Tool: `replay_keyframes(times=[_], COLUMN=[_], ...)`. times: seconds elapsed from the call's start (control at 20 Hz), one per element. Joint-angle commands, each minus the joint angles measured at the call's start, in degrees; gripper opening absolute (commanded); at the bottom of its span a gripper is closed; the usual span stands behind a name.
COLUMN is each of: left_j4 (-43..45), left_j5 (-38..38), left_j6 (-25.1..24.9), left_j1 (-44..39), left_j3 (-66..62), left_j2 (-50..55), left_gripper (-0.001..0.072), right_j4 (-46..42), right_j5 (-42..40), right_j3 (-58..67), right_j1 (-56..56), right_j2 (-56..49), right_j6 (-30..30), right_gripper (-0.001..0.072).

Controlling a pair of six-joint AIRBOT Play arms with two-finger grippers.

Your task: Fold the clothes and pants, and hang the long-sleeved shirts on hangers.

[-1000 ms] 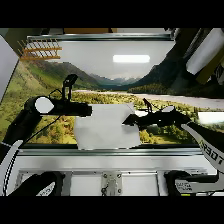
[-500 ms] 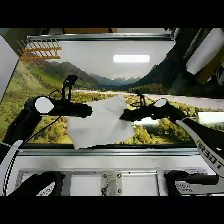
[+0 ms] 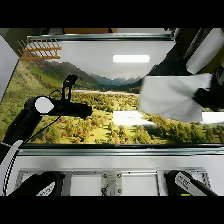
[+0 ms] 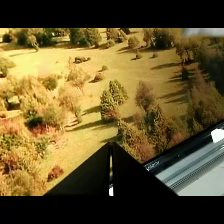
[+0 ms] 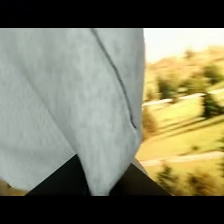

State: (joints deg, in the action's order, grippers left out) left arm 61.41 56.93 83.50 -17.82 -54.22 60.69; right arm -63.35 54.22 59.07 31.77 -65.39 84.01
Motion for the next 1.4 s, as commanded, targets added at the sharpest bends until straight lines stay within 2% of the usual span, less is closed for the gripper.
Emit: replay_keyframes(times=[0.0, 0.1, 0.4, 0.65, 0.85, 0.9, 0.95, 1.0, 1.05, 1.2, 1.35], left_j4=[0.0, 0.0, 0.0, 0.0, 0.0, 0.0, 0.0, 0.0, 0.0, 0.0, 0.0], left_j5=[-0.2, -0.2, -0.1, -0.1, -0.1, -0.1, -0.1, -0.1, -0.1, -0.2, -0.2], left_j6=[-0.1, -0.1, -0.1, -0.1, -0.1, -0.1, -0.1, -0.1, -0.1, -0.1, -0.1], left_j1=[0.0, 0.0, 0.0, 0.0, 0.0, 0.0, 0.0, 0.0, 0.0, 0.0, 0.0], left_j3=[0.0, 0.0, 0.0, 0.0, 0.0, 0.0, 0.0, 0.0, 0.0, 0.0, 0.0], left_j2=[0.0, 0.0, 0.0, 0.0, 0.0, 0.0, 0.0, 0.0, 0.0, 0.0, 0.0], left_gripper=[0.0022, 0.0022, 0.0022, 0.0022, 0.0023, 0.0022, 0.0022, 0.0022, 0.0022, 0.0023, 0.0023], right_j4=[-8.8, -9.5, -11.3, -23.2, -27.4, -27.8, -28.1, -29.0, -30.1, -29.4, -22.3], right_j5=[5.2, 6.5, 7.2, 6.0, 2.4, 1.7, 1.5, 1.6, 1.7, -0.5, -5.6], right_j3=[-0.5, -3.5, -11.5, -11.3, -11.3, -11.3, -11.3, -10.9, -10.0, -6.5, -6.3], right_j1=[17.4, 22.8, 24.3, 24.3, 24.3, 24.3, 24.3, 24.3, 24.3, 24.0, 19.7], right_j2=[3.4, 4.6, 6.7, 6.9, 6.9, 6.9, 6.9, 6.9, 7.1, 10.9, 18.6], right_j6=[4.0, 7.5, 7.3, 7.4, 7.4, 7.3, 7.3, 7.3, 7.3, 7.3, 7.3], right_gripper=[0.0021, 0.0021, 0.0021, 0.0022, 0.0030, 0.0082, 0.0299, 0.0587, 0.0675, 0.0672, 0.0672])
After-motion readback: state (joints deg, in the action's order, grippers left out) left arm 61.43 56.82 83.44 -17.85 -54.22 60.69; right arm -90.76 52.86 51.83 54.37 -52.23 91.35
